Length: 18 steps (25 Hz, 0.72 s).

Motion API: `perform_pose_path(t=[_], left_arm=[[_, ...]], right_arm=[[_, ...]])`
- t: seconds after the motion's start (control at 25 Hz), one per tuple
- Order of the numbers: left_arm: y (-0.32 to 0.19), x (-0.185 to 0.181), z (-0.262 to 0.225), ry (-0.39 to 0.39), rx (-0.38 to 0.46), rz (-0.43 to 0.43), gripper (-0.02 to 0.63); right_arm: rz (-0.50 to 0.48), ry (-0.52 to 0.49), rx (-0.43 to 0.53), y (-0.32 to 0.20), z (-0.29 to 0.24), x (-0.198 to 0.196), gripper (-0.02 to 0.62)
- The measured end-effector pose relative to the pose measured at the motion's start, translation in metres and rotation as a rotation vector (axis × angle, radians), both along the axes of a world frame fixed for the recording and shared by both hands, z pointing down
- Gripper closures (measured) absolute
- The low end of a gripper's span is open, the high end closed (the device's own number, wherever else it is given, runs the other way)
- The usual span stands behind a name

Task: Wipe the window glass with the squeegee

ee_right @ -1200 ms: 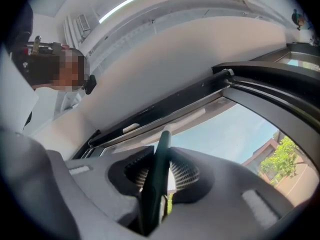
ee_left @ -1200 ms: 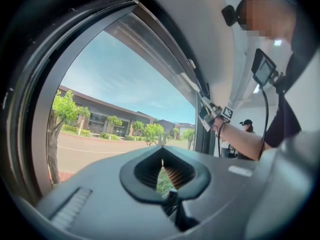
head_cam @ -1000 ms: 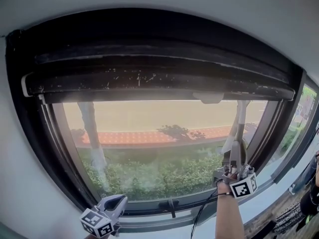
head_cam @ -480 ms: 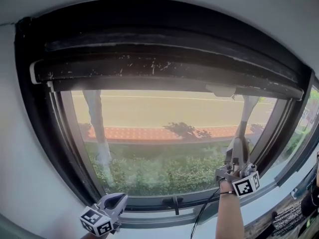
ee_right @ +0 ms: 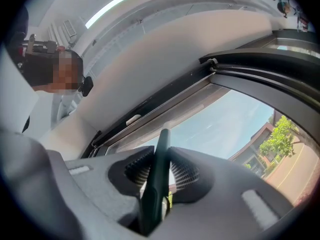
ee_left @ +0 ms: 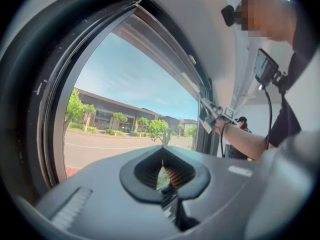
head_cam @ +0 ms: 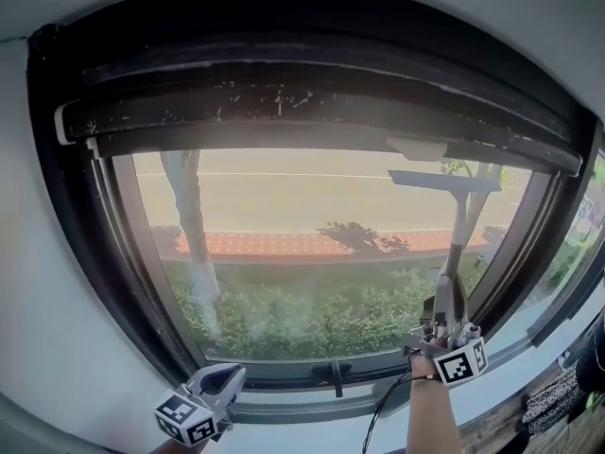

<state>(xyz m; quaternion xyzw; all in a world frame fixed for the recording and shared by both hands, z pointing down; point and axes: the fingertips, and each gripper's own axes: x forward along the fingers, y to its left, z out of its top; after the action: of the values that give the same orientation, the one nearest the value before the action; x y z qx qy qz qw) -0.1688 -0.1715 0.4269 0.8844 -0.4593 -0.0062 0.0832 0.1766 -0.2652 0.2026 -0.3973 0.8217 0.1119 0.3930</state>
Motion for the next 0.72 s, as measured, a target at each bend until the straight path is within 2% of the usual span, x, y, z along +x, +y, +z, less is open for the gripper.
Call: perform_pose_path(t=[0.72], left_arm=[[0.035, 0.021, 0.023, -0.035, -0.048, 0.016, 0.601]], right_arm=[[0.004, 0.002, -0.152, 0.017, 0.092, 0.005, 0.492]])
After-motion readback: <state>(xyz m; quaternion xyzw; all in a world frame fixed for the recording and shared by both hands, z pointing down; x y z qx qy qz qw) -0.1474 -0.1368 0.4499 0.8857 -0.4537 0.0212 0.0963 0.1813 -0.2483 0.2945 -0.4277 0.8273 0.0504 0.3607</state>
